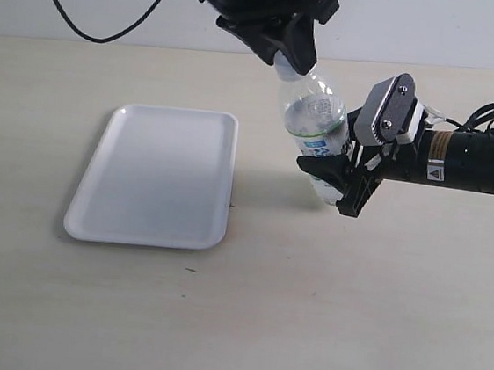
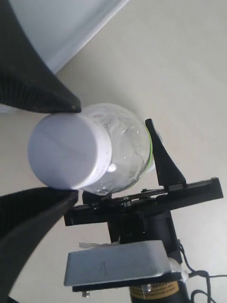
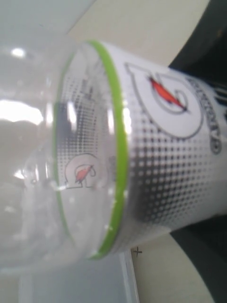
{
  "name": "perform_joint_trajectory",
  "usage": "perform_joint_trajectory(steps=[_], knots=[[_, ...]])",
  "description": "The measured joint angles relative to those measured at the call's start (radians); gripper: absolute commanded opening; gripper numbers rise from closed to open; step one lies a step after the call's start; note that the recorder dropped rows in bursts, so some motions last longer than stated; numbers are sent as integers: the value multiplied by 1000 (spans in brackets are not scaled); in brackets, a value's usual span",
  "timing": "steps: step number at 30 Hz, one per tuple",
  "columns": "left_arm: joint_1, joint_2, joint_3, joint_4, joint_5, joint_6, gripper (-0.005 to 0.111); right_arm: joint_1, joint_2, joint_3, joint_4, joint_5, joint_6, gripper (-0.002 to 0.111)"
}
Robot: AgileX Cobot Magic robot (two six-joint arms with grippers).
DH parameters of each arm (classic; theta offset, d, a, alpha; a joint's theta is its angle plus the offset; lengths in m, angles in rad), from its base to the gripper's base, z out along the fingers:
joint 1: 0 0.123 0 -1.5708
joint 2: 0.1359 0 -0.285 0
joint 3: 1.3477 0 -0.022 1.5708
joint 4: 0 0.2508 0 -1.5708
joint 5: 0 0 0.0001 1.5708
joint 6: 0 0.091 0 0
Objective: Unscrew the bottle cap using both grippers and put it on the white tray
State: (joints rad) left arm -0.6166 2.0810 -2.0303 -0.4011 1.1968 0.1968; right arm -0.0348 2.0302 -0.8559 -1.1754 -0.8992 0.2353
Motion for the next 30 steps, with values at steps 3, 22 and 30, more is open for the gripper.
perform_joint_trajectory(steps=[3, 22, 30], knots=[[0, 0, 0, 4, 0, -80, 0, 0, 0, 0, 0, 0, 0, 0], [-2, 0, 0, 33, -78, -686, 0, 0, 0, 0, 31, 4, 17, 0], [-2, 0, 0, 35, -92, -647, 68, 0, 0, 0, 39, 4, 17, 0]])
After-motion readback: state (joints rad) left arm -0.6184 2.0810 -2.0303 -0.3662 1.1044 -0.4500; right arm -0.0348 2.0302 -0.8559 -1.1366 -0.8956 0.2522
